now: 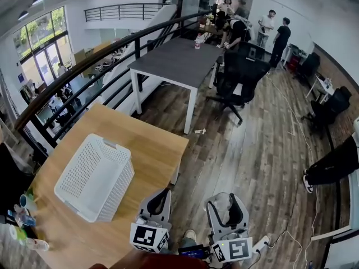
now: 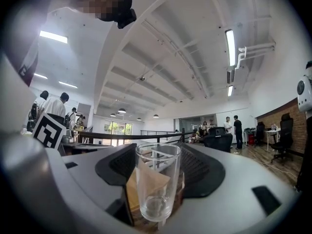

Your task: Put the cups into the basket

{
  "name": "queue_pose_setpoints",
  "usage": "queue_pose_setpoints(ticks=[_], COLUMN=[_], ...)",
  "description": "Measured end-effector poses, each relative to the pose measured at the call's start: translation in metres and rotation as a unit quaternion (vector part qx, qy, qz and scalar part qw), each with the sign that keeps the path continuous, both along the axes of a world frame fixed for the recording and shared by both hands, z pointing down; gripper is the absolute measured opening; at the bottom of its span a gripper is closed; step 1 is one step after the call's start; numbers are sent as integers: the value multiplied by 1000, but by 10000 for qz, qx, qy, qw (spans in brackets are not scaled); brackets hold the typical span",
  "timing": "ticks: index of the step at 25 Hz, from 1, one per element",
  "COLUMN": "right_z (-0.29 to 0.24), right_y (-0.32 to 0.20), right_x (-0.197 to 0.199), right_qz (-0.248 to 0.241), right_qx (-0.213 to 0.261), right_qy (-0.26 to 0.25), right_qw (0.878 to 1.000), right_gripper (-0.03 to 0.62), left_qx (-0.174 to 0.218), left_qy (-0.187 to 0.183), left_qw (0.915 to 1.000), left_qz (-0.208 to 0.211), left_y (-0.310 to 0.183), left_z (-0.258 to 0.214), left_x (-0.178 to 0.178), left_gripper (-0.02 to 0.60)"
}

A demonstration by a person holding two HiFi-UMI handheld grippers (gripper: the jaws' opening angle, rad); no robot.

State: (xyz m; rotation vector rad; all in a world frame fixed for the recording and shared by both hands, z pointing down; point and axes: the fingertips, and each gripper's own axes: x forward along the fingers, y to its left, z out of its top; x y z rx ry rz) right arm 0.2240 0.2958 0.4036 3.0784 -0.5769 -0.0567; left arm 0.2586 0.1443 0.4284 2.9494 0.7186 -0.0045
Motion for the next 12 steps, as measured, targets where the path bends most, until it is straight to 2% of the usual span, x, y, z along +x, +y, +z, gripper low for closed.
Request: queue_pose_setpoints(ticks=[12], right_z=[-4], right_y=[46], right_x=[58], right_qz=[-212], right_qx=[60], right_qy=[23], right_qw=[9998], right_gripper=[276], left_qx=[101], left_qy=[59], left_qw=[9997], left_qz=[-211], left_y=[42], left_z=[-9], left_x=[54], left_gripper=[6])
